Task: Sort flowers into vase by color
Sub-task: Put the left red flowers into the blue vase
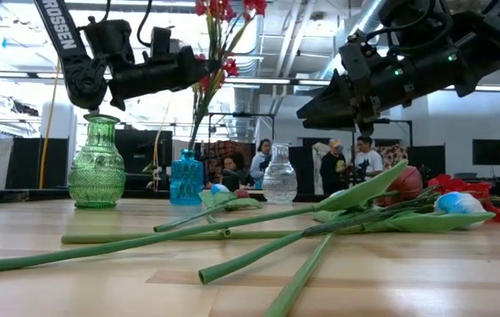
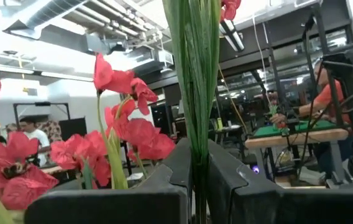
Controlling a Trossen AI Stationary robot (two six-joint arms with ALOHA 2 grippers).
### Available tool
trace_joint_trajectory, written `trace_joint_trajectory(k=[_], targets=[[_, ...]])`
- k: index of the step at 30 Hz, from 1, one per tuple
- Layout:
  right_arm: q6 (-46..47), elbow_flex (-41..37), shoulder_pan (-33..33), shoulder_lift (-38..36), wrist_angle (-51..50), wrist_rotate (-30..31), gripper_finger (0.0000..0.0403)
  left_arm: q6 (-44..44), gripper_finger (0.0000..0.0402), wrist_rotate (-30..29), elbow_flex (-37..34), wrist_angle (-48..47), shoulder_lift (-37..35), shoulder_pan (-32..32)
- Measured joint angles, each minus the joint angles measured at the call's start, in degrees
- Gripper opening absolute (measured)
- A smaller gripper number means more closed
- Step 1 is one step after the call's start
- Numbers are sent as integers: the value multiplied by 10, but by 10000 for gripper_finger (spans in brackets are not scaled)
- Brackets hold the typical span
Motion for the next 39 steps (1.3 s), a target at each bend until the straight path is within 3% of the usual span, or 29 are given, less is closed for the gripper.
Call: trace_joint_trajectory(k=[11,39], targets=[[0,0,0,0,0,0,196,10,3,-27,-53,20,-1,2],[0,0,0,0,0,1,196,0,12,-29,-53,18,-1,1]])
